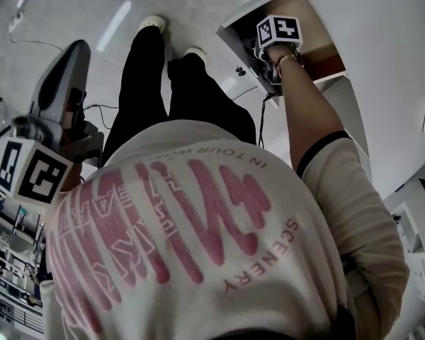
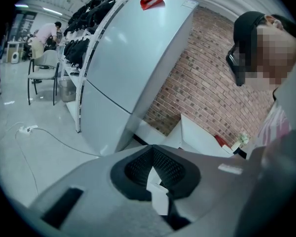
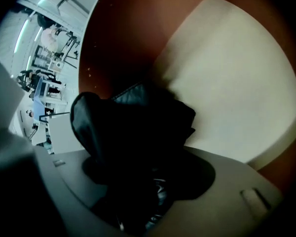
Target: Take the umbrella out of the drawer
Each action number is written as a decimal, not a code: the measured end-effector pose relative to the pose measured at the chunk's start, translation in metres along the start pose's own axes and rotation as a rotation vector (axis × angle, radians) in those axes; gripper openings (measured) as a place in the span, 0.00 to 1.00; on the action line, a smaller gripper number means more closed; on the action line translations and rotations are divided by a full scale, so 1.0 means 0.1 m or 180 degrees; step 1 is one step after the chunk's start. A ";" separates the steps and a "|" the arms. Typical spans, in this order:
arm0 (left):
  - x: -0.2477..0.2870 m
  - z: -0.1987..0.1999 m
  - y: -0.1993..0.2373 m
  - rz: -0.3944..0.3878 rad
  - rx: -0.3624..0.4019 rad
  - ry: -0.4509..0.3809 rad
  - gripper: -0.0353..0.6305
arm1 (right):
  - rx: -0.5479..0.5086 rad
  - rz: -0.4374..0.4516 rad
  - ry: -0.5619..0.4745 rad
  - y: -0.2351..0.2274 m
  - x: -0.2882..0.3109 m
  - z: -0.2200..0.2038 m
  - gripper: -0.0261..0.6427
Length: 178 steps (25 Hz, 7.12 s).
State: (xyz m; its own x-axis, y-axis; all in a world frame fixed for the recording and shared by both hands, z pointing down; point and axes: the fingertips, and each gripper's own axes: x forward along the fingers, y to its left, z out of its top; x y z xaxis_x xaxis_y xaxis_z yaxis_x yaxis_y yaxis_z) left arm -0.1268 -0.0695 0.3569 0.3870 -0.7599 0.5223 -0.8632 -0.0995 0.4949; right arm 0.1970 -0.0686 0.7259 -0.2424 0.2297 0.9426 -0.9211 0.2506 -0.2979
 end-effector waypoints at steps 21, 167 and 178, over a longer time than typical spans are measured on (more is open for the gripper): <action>-0.36 0.01 0.12 0.0235 -0.0235 -0.0033 0.06 | -0.0406 -0.0908 -0.0274 -0.08 -0.17 -0.10 0.44; -1.43 0.76 -0.58 -0.1783 0.0276 -0.0637 0.06 | 0.0788 0.0011 -0.3817 3.03 -3.78 -0.83 0.44; -1.44 0.83 -0.63 -0.1713 0.0285 -0.0753 0.06 | 0.0452 0.0221 -0.4199 3.29 -4.38 -0.75 0.44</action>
State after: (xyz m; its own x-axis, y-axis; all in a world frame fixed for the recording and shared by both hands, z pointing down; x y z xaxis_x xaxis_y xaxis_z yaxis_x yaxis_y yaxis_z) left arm -0.1548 -0.0077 0.1927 0.7039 -0.7092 0.0402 -0.5938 -0.5564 0.5813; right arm 0.0230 -0.0166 0.2035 -0.3275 -0.8609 0.3893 -0.8990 0.1571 -0.4088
